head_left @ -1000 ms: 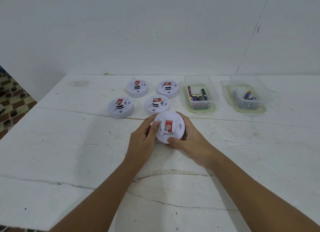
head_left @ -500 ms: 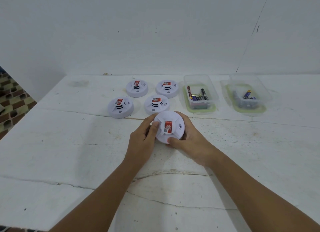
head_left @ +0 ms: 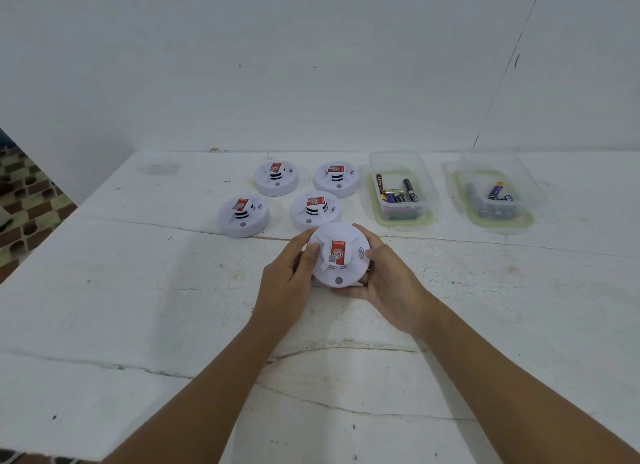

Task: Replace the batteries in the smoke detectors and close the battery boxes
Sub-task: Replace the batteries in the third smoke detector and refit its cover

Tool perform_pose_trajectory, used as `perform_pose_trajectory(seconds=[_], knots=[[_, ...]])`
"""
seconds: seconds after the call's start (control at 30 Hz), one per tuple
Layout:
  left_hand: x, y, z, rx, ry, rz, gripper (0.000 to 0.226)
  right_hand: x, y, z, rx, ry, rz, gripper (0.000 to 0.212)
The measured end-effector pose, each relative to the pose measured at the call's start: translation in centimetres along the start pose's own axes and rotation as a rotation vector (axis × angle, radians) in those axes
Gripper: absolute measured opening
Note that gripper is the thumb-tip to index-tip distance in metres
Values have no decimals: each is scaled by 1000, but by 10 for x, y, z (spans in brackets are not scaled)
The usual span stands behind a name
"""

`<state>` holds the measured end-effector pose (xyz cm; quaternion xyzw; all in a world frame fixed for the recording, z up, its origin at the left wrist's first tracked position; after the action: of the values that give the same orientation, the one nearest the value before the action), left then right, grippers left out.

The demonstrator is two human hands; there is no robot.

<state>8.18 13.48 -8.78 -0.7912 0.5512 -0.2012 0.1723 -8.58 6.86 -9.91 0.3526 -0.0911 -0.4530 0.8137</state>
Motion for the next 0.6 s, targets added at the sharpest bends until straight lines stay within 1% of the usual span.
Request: perform_pose_trajectory(seconds=[0.13,0.27,0.3,0.4,0.53,0.6], knots=[[0,0,-1,5,-3,-4,31,0,0,-1,1,-9,-12,58],[0,0,-1,4,-8,-5,30,0,0,-2,-21,-19,-18,44],[0,0,-1,3,-10,-4,30,-1,0,-1,-23,-18,-18,43],[0,0,-1,2,-13,-4,30,-1,1,-1,-24,-11,-16,50],[0,0,-1,-6,-9,-2,32,-1,1,-2,-31,-14,-18,47],[0,1,-1,-8,-6,-4,32,-2,1,-1,-34,-6,-12,51]])
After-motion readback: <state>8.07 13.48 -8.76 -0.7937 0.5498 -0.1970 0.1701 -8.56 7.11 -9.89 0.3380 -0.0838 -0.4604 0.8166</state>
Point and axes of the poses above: each hand's wrist, its own x-axis towards the middle knuckle, its own y-axis out of the palm, z = x × y, the point moved 1 cm from there along x, towards the middle knuckle, and after that the axes turned 13 degrees about x, right-handed, at the moved point
